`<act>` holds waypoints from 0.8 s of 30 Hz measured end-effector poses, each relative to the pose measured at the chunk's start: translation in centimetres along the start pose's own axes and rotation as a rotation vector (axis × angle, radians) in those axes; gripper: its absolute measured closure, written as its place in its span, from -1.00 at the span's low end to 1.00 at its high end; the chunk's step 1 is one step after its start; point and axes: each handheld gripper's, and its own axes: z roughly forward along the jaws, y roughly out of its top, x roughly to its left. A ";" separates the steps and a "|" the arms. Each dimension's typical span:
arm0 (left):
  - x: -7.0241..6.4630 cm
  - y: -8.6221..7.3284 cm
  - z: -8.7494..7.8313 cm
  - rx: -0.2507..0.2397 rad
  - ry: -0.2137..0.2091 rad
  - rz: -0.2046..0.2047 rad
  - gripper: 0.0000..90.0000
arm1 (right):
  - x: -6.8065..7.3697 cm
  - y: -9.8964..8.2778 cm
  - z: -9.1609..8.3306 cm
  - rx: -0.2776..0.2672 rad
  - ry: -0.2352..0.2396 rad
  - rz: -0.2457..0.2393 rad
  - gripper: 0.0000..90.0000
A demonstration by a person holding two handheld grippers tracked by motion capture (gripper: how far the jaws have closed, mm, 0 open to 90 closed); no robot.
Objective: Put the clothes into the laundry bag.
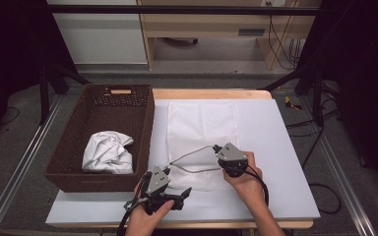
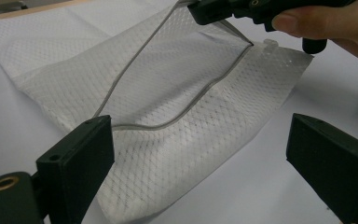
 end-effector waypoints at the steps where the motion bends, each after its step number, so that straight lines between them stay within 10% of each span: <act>1: -0.1 0.2 -0.1 0.003 -0.008 0.003 -0.80 | 0.1 0.0 0.0 0.003 0.001 0.001 0.97; 9: -0.6 1.5 -1.2 -0.001 -0.056 0.053 -0.83 | 0.1 -0.1 0.0 0.007 0.006 0.000 0.96; 15: 0.8 3.4 -3.4 -0.068 -0.050 0.018 -0.83 | 0.1 -0.3 0.0 0.004 0.012 0.003 0.96; 20: 3.4 7.0 -6.8 -0.105 0.003 0.025 -0.77 | 0.0 -0.6 -0.2 0.000 0.014 0.010 0.96; 24: 6.5 10.0 -9.4 -0.013 0.096 0.109 -0.76 | -0.2 -0.5 -0.1 -0.003 0.019 0.015 0.95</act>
